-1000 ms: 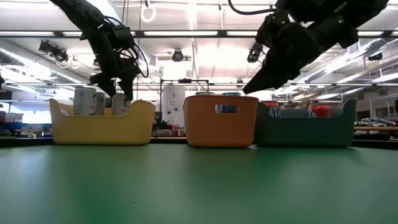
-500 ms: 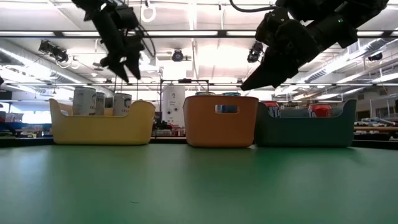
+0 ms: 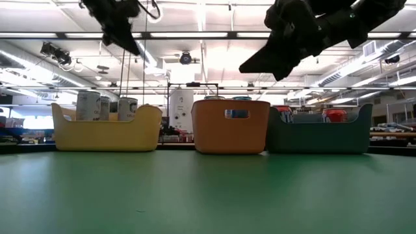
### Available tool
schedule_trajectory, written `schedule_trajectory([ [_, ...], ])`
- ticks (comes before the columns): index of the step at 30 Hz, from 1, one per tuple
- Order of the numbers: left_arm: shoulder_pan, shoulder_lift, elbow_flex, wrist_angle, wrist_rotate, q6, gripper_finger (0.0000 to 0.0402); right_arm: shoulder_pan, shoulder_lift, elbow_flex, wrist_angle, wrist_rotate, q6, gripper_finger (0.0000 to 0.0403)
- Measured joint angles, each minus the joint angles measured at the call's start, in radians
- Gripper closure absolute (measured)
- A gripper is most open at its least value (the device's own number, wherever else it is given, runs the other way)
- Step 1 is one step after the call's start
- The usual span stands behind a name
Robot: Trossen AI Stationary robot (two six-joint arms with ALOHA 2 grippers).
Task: Sort soda cans
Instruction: Put the blue soda can into the orange bin
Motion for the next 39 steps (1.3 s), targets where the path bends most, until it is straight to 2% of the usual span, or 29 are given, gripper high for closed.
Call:
schedule_trajectory([
  [5,-0.086,-0.135,-0.07,0.009,0.093,-0.055,0.0394,0.0,0.006,0.0,0.072,-0.024,-0.008,0.0401],
  [10,-0.241,-0.215,-0.115,0.014,0.109,-0.128,0.0398,0.0,0.076,0.021,0.199,-0.104,-0.055,0.0396],
  [14,-0.381,-0.231,-0.147,0.022,0.11,-0.129,0.04,0.0,0.179,0.095,0.212,-0.126,-0.064,0.0394],
  [17,-0.469,-0.229,-0.183,0.092,0.201,-0.134,0.04,0.0,0.258,0.153,0.207,-0.134,-0.078,0.0394],
  [20,-0.519,-0.223,-0.235,0.201,0.27,-0.183,0.0393,0.0,0.316,0.201,0.203,-0.163,-0.086,0.0392],
  [23,-0.548,-0.186,-0.246,0.232,0.301,-0.207,0.0385,0.0,0.345,0.234,0.19,-0.18,-0.087,0.039],
  [30,-0.645,-0.07,-0.129,-0.014,0.247,-0.247,0.0378,0.0,0.356,0.245,0.184,-0.183,-0.09,0.0391],
  [34,-0.709,0.006,-0.043,-0.144,0.24,-0.36,0.0361,0.0,0.356,0.245,0.18,-0.184,-0.106,0.0389],
  [39,-0.811,0.093,0.047,-0.29,0.222,-0.56,0.0321,0.0,0.356,0.245,0.171,-0.184,-0.128,0.0387],
])
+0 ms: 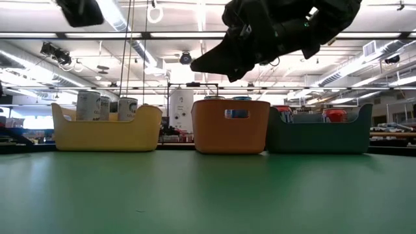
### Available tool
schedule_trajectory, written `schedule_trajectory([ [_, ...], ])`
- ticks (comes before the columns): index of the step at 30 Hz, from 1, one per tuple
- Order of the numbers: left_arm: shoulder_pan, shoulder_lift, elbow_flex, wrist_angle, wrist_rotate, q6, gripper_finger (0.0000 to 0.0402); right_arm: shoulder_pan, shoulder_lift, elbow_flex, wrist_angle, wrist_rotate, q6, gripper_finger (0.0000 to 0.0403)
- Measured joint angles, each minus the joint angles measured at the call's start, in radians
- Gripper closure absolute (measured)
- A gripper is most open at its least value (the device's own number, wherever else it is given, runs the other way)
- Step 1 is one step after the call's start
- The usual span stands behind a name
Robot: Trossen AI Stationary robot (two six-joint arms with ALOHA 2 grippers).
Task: Sort soda cans
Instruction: Put the blue soda can into the orange bin
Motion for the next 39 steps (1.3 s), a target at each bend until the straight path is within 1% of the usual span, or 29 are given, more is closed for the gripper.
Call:
schedule_trajectory([
  [5,-0.102,0.061,0.041,-0.098,-0.027,-0.2,0.0275,-0.002,0.0,0.0,-0.013,-0.014,-0.032,0.0386],
  [12,-0.207,0.106,0.042,-0.171,-0.048,-0.593,0.0211,-0.019,0.0,0.0,-0.028,-0.093,-0.078,0.0386],
  [16,-0.273,0.11,0.042,-0.213,-0.095,-0.752,0.0181,-0.037,0.0,0.0,-0.03,-0.123,-0.113,0.0386],
  [21,-0.332,0.11,0.042,-0.247,-0.133,-0.945,0.015,-0.06,0.0,0.0,-0.031,-0.129,-0.129,0.0386],
  [26,-0.379,0.11,0.042,-0.26,-0.148,-1.056,0.0121,-0.073,0.0,0.0,-0.031,-0.157,-0.131,0.0386],
  [29,-0.4,0.11,0.042,-0.264,-0.164,-1.092,0.0108,-0.072,0.0,0.0,-0.032,-0.163,-0.129,0.0386],
  [32,-0.421,0.109,0.039,-0.309,-0.165,-1.121,0.0097,-0.072,0.0,0.0,-0.037,-0.164,-0.128,0.0386],
  [35,-0.439,0.109,0.013,-0.335,-0.154,-1.146,0.0088,-0.068,0.0,0.0,-0.048,-0.164,-0.128,0.0386],
  [39,-0.455,0.109,-0.044,-0.305,-0.13,-1.147,0.0078,-0.068,0.0,0.0,-0.049,-0.164,-0.105,0.0386],
])
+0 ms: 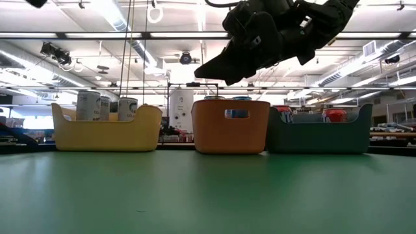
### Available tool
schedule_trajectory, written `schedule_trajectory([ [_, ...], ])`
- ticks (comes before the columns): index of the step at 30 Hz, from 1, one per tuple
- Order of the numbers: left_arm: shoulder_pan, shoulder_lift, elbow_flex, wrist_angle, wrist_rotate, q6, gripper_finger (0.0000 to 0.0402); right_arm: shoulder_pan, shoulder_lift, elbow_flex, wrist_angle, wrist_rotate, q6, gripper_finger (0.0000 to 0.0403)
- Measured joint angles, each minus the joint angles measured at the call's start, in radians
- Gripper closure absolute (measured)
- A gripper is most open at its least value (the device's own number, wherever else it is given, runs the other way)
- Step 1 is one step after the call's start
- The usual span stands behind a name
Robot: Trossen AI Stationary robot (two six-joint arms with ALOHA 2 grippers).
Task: Sort soda cans
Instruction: Put the blue soda can into the orange bin
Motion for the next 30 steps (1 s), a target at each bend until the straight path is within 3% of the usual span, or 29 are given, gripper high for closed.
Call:
schedule_trajectory([
  [11,0.0,0.0,-0.127,0.142,0.018,0.03,0.007,0.001,0.0,0.0,0.0,0.0,0.005,0.0386],
  [20,0.0,0.0,-0.202,0.158,0.024,0.059,0.0073,0.001,0.0,0.0,0.001,0.0,0.005,0.0386],
  [25,0.0,0.0,-0.219,0.158,-0.017,0.116,0.0099,0.001,0.0,0.0,0.002,0.0,0.005,0.0386],
  [30,0.009,-0.001,-0.22,0.157,-0.065,0.181,0.0161,0.001,0.0,0.0,0.002,0.0,0.005,0.0386],
])
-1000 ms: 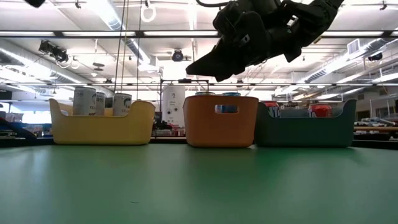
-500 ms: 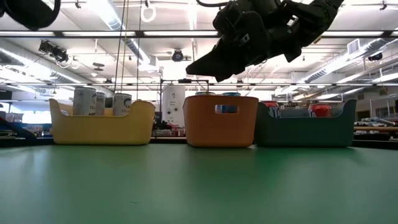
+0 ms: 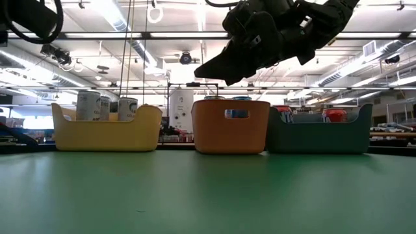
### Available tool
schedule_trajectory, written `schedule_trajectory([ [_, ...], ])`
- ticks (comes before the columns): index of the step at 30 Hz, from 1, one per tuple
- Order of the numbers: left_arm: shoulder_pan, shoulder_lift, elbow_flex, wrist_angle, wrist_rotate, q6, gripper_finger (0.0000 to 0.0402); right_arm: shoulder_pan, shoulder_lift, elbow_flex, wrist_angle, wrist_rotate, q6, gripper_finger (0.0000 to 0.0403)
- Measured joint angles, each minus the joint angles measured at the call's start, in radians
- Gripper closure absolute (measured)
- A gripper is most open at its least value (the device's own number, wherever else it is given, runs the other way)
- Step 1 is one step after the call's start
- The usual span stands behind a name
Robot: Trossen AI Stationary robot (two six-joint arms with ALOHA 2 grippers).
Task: Sort soda cans
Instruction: Put the blue soda can into the orange bin
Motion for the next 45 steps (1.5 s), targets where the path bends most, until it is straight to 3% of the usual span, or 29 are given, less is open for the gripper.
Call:
schedule_trajectory([
  [6,0.083,-0.002,0.003,0.041,-0.036,0.13,0.0168,0.0,0.0,0.0,0.001,0.0,0.0,0.0386],
  [14,0.299,0.0,0.032,0.175,-0.087,0.456,0.0168,0.001,-0.02,0.0,0.01,0.0,0.0,0.0386],
  [21,0.507,0.027,0.035,0.343,-0.074,0.752,0.0168,0.001,-0.146,0.0,-0.152,0.043,-0.015,0.0386],
  [27,0.625,0.133,0.052,0.49,-0.001,0.983,0.0168,0.001,-0.27,0.0,-0.325,0.128,-0.031,0.0386],
  [36,0.681,0.357,0.287,0.468,0.006,1.254,0.0168,0.0,-0.335,0.0,-0.446,0.143,-0.029,0.0386],
  [45,0.705,0.506,0.474,0.342,0.004,1.4,0.0168,0.003,-0.337,0.0,-0.481,0.143,-0.009,0.0386],
])
